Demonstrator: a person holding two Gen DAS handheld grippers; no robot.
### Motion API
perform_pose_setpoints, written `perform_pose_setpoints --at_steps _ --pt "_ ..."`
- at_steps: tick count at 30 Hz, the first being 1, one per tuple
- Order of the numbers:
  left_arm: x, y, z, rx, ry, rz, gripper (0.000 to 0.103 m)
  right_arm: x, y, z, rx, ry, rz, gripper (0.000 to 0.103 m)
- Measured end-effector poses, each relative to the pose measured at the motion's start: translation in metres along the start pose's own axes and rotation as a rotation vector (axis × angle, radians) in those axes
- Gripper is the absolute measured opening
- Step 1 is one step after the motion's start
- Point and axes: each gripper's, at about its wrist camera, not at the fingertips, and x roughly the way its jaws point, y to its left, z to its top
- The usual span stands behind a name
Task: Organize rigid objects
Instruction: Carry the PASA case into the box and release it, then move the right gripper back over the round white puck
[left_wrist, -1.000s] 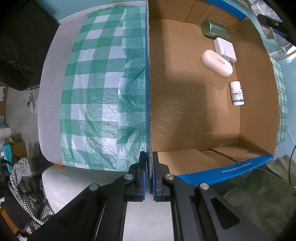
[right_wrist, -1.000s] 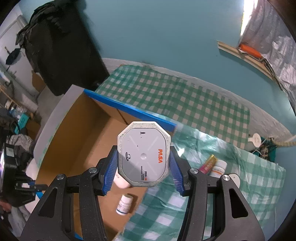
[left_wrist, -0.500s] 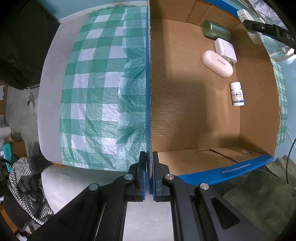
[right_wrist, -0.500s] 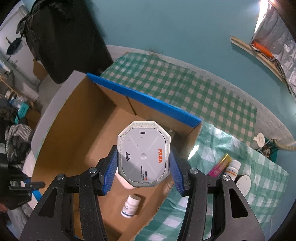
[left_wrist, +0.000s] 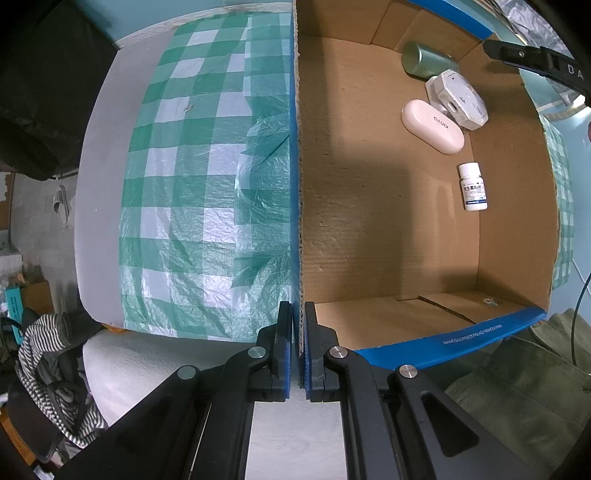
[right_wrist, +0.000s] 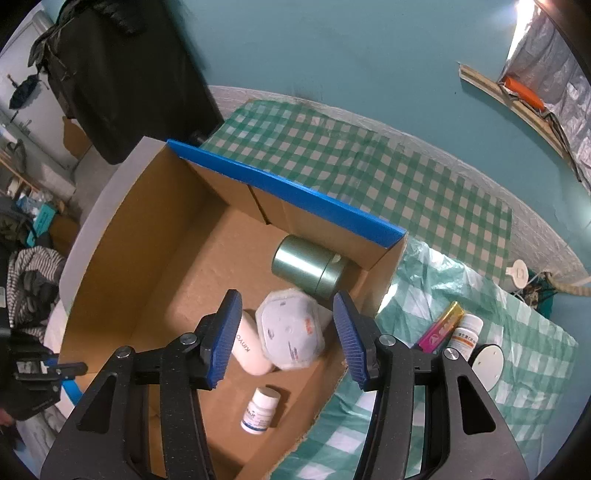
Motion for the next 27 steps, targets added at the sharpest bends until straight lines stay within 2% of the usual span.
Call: perform_pose_setpoints --at_steps 10,12,14,16,27 --pt "0.001 0.0 0.001 0.004 0.002 0.001 0.005 -0.01 -0.002 -0.001 0.008 -0.006 -0.014 0.053" --pt "0.001 0.0 0.001 0.004 0.003 0.001 0.005 -0.014 -0.005 -0.001 0.014 -0.009 -0.021 0.055" --pt "0.001 -0.001 0.001 0.001 0.004 -0.001 0.005 -0.018 -0.007 -0.002 0.02 -0.016 -0.027 0.062" --pt "0.001 0.0 0.002 -0.002 0.005 -0.004 0.005 -0.023 -0.011 -0.002 0.026 -0.025 -0.028 0.062" --pt "0.0 0.003 0.003 -0.005 0.008 -0.004 0.005 -0.041 -0.059 -0.012 0.13 -0.041 -0.067 0.067"
